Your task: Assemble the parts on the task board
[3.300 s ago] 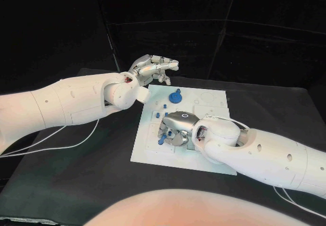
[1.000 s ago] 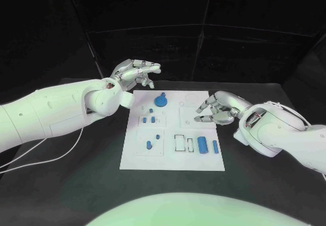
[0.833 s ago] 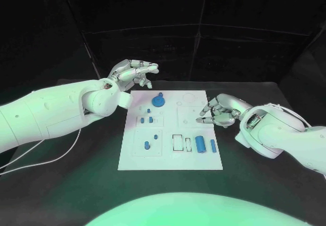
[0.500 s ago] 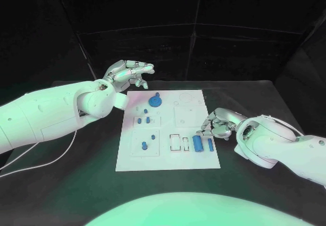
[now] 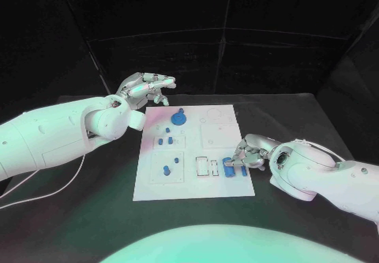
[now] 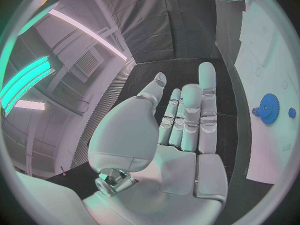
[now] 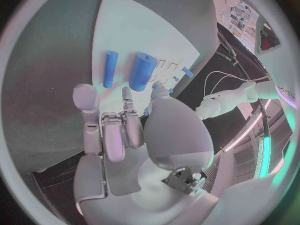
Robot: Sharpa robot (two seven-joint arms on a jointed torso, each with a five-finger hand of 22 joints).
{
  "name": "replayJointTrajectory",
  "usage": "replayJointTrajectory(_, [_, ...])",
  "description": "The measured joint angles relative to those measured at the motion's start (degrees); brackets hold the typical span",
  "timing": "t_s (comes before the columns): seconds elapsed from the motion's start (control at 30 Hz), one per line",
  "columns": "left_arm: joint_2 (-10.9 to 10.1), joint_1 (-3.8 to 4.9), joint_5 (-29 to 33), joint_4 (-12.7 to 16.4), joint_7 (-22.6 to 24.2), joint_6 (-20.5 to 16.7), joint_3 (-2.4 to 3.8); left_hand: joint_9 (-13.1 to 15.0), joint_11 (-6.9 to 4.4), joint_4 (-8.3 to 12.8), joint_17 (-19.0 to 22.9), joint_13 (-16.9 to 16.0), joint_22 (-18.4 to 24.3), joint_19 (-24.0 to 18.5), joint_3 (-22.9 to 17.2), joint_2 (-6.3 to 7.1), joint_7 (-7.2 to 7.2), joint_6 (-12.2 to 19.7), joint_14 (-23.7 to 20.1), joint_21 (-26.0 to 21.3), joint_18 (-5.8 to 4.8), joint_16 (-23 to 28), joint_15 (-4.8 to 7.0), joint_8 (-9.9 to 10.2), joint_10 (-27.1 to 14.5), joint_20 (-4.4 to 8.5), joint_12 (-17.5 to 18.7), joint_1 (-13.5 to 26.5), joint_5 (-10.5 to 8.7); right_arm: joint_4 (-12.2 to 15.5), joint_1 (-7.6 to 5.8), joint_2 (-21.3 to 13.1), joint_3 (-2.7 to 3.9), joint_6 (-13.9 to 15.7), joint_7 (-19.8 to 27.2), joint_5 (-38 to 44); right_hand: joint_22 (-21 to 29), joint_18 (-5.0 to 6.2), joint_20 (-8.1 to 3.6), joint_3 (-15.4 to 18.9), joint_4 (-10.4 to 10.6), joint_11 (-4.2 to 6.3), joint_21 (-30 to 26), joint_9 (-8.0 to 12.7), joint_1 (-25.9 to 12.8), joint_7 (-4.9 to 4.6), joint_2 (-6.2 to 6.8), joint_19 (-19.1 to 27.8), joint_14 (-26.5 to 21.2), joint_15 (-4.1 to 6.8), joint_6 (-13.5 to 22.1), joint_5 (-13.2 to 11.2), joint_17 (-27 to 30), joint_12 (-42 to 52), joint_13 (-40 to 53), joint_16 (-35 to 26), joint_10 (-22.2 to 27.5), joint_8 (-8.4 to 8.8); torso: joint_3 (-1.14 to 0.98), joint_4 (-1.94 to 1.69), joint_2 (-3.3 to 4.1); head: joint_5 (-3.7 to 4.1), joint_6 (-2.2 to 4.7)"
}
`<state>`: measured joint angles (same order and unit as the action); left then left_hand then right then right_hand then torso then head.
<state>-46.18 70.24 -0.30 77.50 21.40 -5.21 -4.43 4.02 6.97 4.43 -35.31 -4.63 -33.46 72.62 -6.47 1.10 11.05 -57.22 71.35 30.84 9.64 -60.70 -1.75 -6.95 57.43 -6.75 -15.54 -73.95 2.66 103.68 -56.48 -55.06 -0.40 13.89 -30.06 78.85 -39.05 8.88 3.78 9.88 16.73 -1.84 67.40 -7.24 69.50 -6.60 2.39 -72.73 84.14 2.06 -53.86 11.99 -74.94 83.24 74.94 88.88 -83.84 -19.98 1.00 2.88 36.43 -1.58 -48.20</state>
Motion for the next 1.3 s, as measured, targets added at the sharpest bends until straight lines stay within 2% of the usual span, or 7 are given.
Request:
replayJointTrajectory(0.33, [-0.2,0.0,0.0,0.1,-0.4,0.4,-0.02,0.0,0.0,0.0,-0.3,0.0,0.0,0.0,0.0,0.0,0.0,0.0,0.0,0.0,0.0,-0.1,0.0,0.0,0.0,0.0,0.0,0.0,0.0,-0.4,0.46,0.9,-0.02,-2.6,-1.7,1.1,-0.3,0.0,0.0,0.6,0.0,0.0,0.2,-0.5,-0.5,0.16,-0.06,0.0,0.0,0.0,0.2,-0.8,0.0,0.0,0.0,0.0,0.0,-0.81,-0.03,-0.05,0.06,-0.02,-0.18])
replayJointTrajectory(0.5, [-0.2,0.0,0.0,0.2,-0.6,0.5,-0.03,0.0,0.0,0.0,-0.3,0.0,0.0,0.0,0.0,0.0,0.0,0.0,0.0,0.0,0.0,-0.1,0.0,0.0,0.0,0.0,0.0,0.0,0.0,-1.0,0.74,1.7,0.11,-3.1,-2.0,1.9,-0.5,0.01,0.0,0.7,-0.1,0.04,0.2,-1.2,-0.5,0.16,-0.1,0.0,-0.2,0.2,0.1,-0.8,0.0,0.0,0.0,0.0,0.0,-1.95,-0.05,-0.06,0.09,-0.12,-0.24])
replayJointTrajectory(0.57, [-0.2,0.01,0.0,0.2,-0.6,0.6,-0.03,0.0,0.0,0.0,-0.3,0.0,0.0,0.0,0.0,0.0,0.0,0.0,0.0,0.0,0.0,-0.1,0.0,0.0,0.0,0.0,0.0,0.0,0.0,-1.2,0.87,2.1,0.18,-3.2,-2.1,2.4,-0.5,0.01,0.0,0.7,-0.4,0.21,0.2,-1.4,0.4,0.27,-0.92,0.0,-0.2,0.2,0.0,-0.6,0.0,0.0,0.0,0.0,-0.2,-2.45,-0.05,-0.08,0.09,-0.12,-0.27])
replayJointTrajectory(0.77, [-0.3,0.01,0.0,0.2,-0.6,0.6,-0.03,0.0,0.0,0.0,-0.3,0.0,0.0,0.0,0.3,0.0,0.0,0.0,0.0,0.0,0.0,-0.1,0.0,0.0,-0.4,0.0,0.0,0.0,0.0,-1.4,1.23,3.1,0.3,-2.9,-2.1,3.5,-0.7,0.01,-0.2,0.3,-1.1,0.64,0.5,-2.5,3.1,0.88,-2.45,-0.2,-0.2,0.62,-0.4,2.3,0.0,-0.3,0.0,0.0,-0.2,-4.1,-0.05,-0.09,0.09,-0.44,-0.45])
replayJointTrajectory(0.93, [-0.4,0.01,0.0,0.3,-0.6,0.5,-0.03,0.0,0.0,0.0,-0.3,0.0,0.0,0.0,0.3,0.0,0.0,0.0,0.0,0.0,0.0,-0.1,0.0,0.0,-0.4,0.0,0.0,0.0,0.0,-1.1,1.39,3.1,0.3,-1.9,-2.0,3.7,-0.7,0.01,-0.41,-0.8,-2.7,0.63,0.5,-2.9,5.6,1.16,-3.92,0.0,-0.1,0.73,-0.3,7.0,0.0,-0.5,0.0,0.0,-0.2,-4.65,-0.05,-0.02,0.06,-0.45,-0.47])
replayJointTrajectory(1.0, [-0.4,0.01,0.0,0.3,-0.6,0.5,-0.03,0.0,0.0,0.0,-0.3,0.0,0.0,0.1,0.3,0.0,0.0,0.0,0.0,0.0,0.0,-0.1,0.0,0.0,-0.4,-0.12,0.0,0.0,0.0,-1.1,1.47,3.0,0.26,-1.3,-2.0,3.7,-0.7,0.01,-0.62,-1.0,-3.3,0.84,0.5,-2.9,6.3,1.23,-4.19,-0.2,0.0,0.83,-0.3,8.8,0.0,-0.5,0.0,0.0,0.0,-4.68,-0.05,-0.02,0.05,-0.42,-0.48])
replayJointTrajectory(1.3, [-0.4,0.01,0.0,0.3,-0.6,0.6,-0.03,0.0,-0.01,0.0,-0.3,0.0,0.0,0.2,0.3,0.0,0.0,0.0,0.0,0.0,0.0,-0.1,0.0,-0.2,-0.4,-0.21,-0.2,0.0,0.0,0.1,1.84,2.3,-0.04,3.3,-1.5,1.5,-0.8,0.01,-0.61,-0.4,-2.9,1.04,0.5,-3.1,6.7,1.3,-4.61,-0.2,-0.2,1.03,-0.2,11.8,0.0,-0.5,0.0,0.0,-0.2,-5.49,-0.03,0.0,-0.01,-0.23,-0.26])
